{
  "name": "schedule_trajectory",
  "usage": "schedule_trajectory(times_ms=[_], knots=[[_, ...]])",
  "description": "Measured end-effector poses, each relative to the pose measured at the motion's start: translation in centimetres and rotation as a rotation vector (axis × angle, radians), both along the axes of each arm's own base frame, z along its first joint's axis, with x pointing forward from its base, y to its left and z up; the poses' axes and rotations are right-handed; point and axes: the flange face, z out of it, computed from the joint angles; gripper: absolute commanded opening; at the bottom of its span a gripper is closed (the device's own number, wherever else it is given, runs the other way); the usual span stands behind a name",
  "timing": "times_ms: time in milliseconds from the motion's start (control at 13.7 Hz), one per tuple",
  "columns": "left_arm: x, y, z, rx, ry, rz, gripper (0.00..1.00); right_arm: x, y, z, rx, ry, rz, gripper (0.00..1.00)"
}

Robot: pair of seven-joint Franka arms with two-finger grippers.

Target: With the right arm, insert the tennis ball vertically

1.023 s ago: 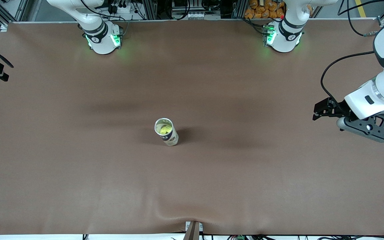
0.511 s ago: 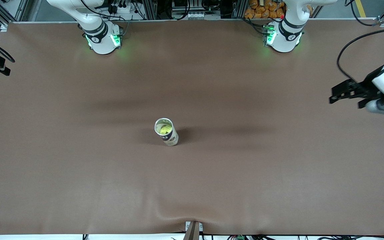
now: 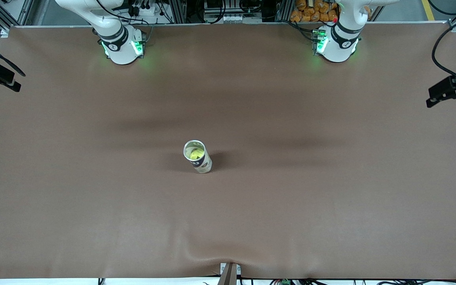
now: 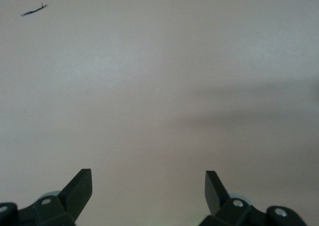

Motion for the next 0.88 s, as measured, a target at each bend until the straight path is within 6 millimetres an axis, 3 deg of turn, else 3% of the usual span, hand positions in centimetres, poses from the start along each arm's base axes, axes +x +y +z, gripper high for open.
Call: schedule_trajectory(times_ms=[219, 365, 730, 877], knots=[[-1.2, 1.2, 1.3, -0.006, -0.004, 0.023, 1.00, 0.2, 0.3, -0.2, 0.000, 0.004, 0.005, 1.00], [-1.7, 1.7, 0.9, -0.021, 0.013, 0.036, 1.00, 0.2, 0.4, -0.3, -0.001, 0.006, 0.007, 1.00], [-3.8, 0.2, -0.1, -0.037, 0.045, 0.034, 1.00, 0.3, 0.3, -0.4, -0.001, 0.006, 0.006, 1.00], [-4.9, -1.8, -0.4, -0.030, 0.052, 0.030, 1.00, 0.4, 0.3, -0.4, -0.002, 0.002, 0.005, 1.00]])
